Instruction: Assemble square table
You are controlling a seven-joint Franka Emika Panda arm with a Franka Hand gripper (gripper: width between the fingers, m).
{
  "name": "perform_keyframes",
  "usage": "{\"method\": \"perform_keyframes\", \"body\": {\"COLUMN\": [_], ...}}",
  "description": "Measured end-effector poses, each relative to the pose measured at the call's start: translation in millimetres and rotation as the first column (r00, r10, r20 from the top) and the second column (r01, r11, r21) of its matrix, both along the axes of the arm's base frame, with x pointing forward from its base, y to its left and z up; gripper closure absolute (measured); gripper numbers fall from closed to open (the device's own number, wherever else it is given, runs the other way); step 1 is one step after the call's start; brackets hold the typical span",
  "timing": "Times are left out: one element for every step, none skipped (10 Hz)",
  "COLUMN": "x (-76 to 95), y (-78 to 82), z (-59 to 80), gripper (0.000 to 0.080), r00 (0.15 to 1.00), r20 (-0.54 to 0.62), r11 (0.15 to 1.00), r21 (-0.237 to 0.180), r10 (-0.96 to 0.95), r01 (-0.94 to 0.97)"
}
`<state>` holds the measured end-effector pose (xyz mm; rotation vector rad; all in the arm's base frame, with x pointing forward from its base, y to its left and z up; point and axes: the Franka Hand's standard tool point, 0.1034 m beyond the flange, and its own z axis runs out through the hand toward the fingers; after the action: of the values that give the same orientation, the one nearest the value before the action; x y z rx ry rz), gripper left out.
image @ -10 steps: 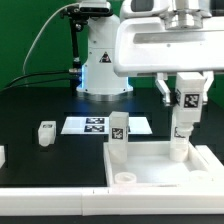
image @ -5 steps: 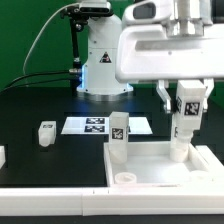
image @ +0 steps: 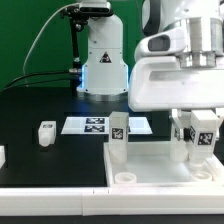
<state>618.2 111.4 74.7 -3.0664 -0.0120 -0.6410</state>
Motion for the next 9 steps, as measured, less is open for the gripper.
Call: {"method": "perform_keyframes", "body": {"x": [1.1, 4.8, 8.0, 7.4, 6.8, 6.7, 8.9, 9.5, 9.4], "y": [2.6, 2.8, 2.7, 2.2, 1.7, 2.6, 2.6, 2.6, 2.5], "z": [-1.9, -2.7, -5.4, -9.9, -14.0, -19.1, -18.5, -18.0, -17.8], "gripper": [0.0517, 0.0517, 0.0517, 0.0517, 0.0517, 0.0517, 0.0516, 0.0516, 0.0515], "r00": [1.000, 1.000, 1.000, 1.000, 1.000, 0.999, 0.999, 0.998, 0.998], "r20": [0.000, 0.007, 0.013, 0.013, 0.017, 0.031, 0.052, 0.061, 0.060], "r11": [1.000, 1.000, 1.000, 1.000, 1.000, 1.000, 1.000, 1.000, 1.000], "r21": [-0.001, -0.002, -0.004, -0.007, -0.009, -0.011, -0.010, -0.010, -0.008], "r10": [0.004, 0.004, 0.005, 0.006, 0.007, 0.010, 0.008, 0.008, 0.005], "r01": [-0.004, -0.004, -0.005, -0.005, -0.007, -0.009, -0.008, -0.008, -0.005]}}
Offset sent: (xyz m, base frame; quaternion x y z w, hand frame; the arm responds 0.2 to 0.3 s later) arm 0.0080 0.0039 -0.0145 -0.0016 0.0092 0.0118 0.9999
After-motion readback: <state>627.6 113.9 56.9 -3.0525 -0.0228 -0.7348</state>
